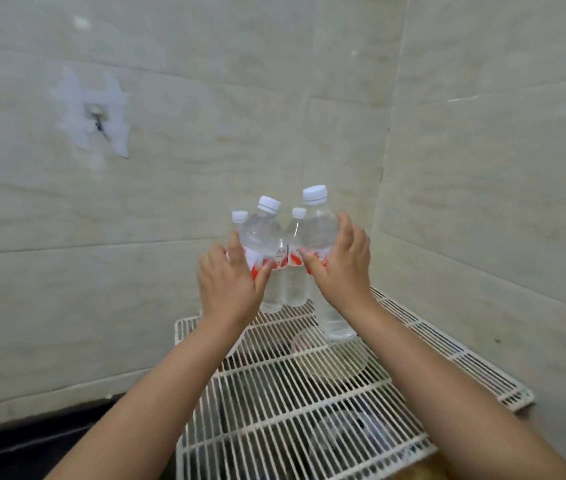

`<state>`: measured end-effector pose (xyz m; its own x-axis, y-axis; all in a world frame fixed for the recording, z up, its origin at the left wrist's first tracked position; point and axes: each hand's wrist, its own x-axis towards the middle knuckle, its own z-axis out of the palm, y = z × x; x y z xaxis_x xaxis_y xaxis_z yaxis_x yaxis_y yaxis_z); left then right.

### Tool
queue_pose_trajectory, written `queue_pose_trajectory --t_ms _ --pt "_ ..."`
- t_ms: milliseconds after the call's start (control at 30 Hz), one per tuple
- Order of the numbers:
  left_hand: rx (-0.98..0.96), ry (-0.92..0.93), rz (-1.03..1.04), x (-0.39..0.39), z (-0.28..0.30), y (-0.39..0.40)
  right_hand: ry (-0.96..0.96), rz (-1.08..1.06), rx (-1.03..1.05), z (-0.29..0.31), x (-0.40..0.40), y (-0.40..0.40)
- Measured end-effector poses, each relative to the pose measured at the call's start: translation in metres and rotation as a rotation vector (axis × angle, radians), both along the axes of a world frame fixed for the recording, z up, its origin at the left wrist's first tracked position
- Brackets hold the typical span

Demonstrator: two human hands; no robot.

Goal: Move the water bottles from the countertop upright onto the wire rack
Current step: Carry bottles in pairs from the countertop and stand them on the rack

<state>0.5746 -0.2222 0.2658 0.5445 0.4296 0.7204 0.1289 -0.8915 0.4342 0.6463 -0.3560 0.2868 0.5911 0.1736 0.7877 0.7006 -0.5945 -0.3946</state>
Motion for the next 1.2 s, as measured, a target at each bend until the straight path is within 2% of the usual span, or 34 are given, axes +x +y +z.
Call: queue_pose_trajectory --t_ms 333,600,833,967,1100,1200 --pt "-0.123 -0.027 0.189 0.073 -0.037 0.028 0.249 0.269 0.020 -0.042 0.094 0.044" --pt "-0.257 -0.109 0.051 0.081 -0.063 0.037 0.366 0.495 -0.038 -0.061 0.118 0.040" --pt "-0.516 -0.231 -0.187 0.053 -0.065 0.043 0.646 0.666 0.015 -0.043 0.127 0.012" --pt "-0.575 -0.236 -0.207 0.054 -0.065 0.034 0.720 0.698 0.018 -0.039 0.126 0.003" --pt "-0.533 -0.119 -0.313 0.059 -0.060 0.021 0.662 0.635 -0.045 -0.027 0.121 0.007" --pt "-0.531 -0.014 -0.357 0.056 -0.054 0.027 0.452 0.533 -0.024 -0.007 0.116 0.012"
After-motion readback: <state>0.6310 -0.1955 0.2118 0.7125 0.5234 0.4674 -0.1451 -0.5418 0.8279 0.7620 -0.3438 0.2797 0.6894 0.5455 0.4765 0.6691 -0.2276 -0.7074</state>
